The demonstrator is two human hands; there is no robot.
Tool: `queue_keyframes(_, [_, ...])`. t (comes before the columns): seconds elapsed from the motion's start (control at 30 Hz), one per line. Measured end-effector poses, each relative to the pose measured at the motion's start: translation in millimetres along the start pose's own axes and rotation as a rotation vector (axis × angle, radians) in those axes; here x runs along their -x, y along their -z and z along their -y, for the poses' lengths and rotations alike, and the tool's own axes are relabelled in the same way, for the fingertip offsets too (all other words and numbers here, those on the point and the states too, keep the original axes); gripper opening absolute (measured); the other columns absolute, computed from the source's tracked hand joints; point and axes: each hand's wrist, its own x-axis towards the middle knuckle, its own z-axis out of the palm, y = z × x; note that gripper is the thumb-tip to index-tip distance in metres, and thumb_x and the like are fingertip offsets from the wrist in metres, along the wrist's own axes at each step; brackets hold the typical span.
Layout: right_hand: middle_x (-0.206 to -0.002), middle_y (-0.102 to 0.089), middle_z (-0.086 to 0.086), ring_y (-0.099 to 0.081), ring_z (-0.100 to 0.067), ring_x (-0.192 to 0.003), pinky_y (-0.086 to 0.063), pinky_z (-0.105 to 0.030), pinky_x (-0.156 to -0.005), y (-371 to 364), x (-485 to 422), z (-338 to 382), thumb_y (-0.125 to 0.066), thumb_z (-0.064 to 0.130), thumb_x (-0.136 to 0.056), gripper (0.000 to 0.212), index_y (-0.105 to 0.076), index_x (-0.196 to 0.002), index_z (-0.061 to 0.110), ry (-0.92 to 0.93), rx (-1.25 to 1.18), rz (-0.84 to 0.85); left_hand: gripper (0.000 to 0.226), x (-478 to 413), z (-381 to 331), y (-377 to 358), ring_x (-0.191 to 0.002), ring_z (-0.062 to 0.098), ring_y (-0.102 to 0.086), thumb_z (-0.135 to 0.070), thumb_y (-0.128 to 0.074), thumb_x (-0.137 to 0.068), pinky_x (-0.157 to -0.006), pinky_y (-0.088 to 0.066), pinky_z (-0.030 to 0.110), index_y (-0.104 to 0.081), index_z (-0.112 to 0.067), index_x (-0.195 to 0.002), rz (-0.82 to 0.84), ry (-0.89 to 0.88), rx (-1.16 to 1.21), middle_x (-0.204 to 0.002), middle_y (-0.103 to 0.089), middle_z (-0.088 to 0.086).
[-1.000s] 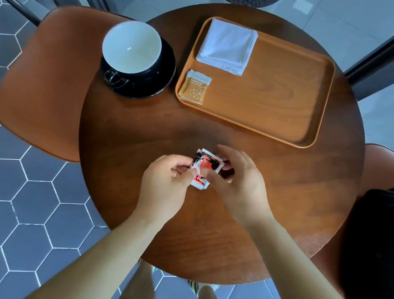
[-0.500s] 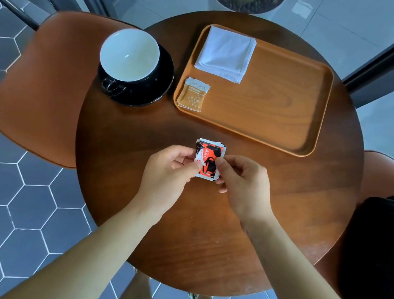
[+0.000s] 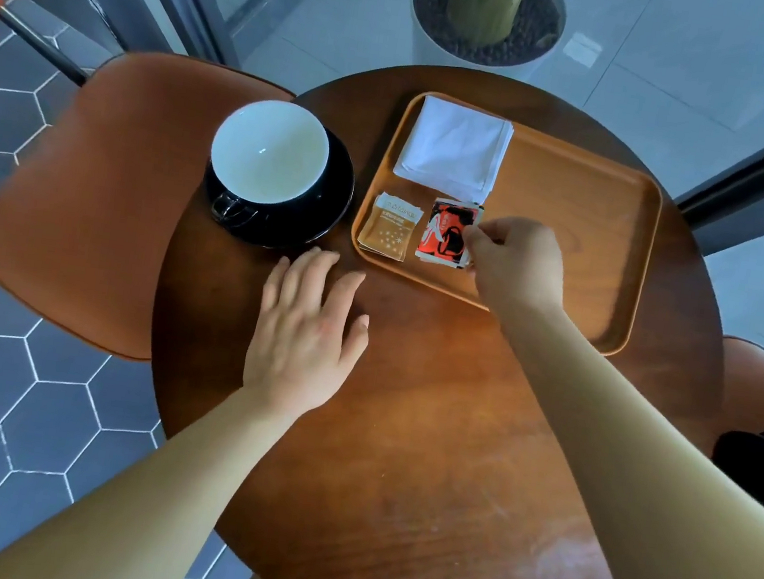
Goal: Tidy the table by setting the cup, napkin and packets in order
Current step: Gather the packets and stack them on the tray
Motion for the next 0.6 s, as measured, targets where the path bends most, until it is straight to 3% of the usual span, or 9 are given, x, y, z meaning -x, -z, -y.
queue_keyframes(0.17, [-0.073, -0.069, -0.007, -0.065, -0.032, -0.072, -0.041, -0.028, -0.058, -11.6, -0.6, 1.7, -0.059, 0.029, -0.094, 0.022, -0.073, -0.084, 0.015, -0.045, 0.156, 0.031, 0.045, -0.8, -0.6, -0.3, -0.137, 0.032, -0.04, -0.041, -0.042, -0.099, -0.119, -0.026, 0.051, -0.052, -0.016, -0.134, -0.019, -0.003, -0.01, -0.141, -0.048, 0.017])
queue_keyframes(0.33, [-0.077, -0.071, -0.007, -0.067, -0.033, -0.074, -0.055, -0.034, -0.063, -13.7, 2.6, 5.7, -0.058, 0.027, -0.089, 0.02, -0.075, -0.087, 0.017, -0.093, 0.144, -0.025, 0.045, -1.9, -2.5, 2.1, -0.136, 0.033, -0.041, -0.041, -0.043, -0.098, -0.118, -0.027, 0.051, -0.055, -0.015, -0.133, -0.001, 0.013, -0.002, -0.141, -0.051, 0.017])
queue_keyframes(0.43, [-0.083, -0.073, -0.004, -0.068, -0.03, -0.078, -0.056, -0.034, -0.067, -13.3, 4.7, 6.4, -0.06, 0.03, -0.09, 0.018, -0.075, -0.092, 0.02, -0.11, 0.13, -0.027, 0.042, -2.3, -2.7, 6.7, -0.133, 0.033, -0.046, -0.036, -0.051, -0.096, -0.116, -0.034, 0.054, -0.06, -0.013, -0.129, -0.025, 0.031, 0.053, -0.138, -0.054, 0.017])
queue_keyframes(0.5, [-0.09, -0.074, -0.001, -0.068, -0.027, -0.084, -0.054, -0.032, -0.069, -12.7, 4.6, 5.8, -0.062, 0.034, -0.09, 0.02, -0.075, -0.099, 0.022, -0.127, 0.139, -0.031, 0.039, -6.0, -5.6, 14.1, -0.123, 0.031, -0.054, -0.032, -0.057, -0.093, -0.107, -0.044, 0.053, -0.062, -0.011, -0.126, -0.042, 0.036, 0.126, -0.128, -0.06, 0.015])
queue_keyframes(0.6, [-0.096, -0.075, 0.001, -0.069, -0.026, -0.09, -0.052, -0.031, -0.071, -11.3, 4.9, 4.4, -0.065, 0.038, -0.088, 0.025, -0.075, -0.104, 0.022, -0.154, 0.145, -0.049, 0.043, -20.9, -15.1, 30.6, -0.09, 0.02, -0.064, -0.031, -0.058, -0.093, -0.077, -0.058, 0.04, -0.059, -0.012, -0.131, -0.014, 0.02, 0.225, -0.104, -0.067, 0.006])
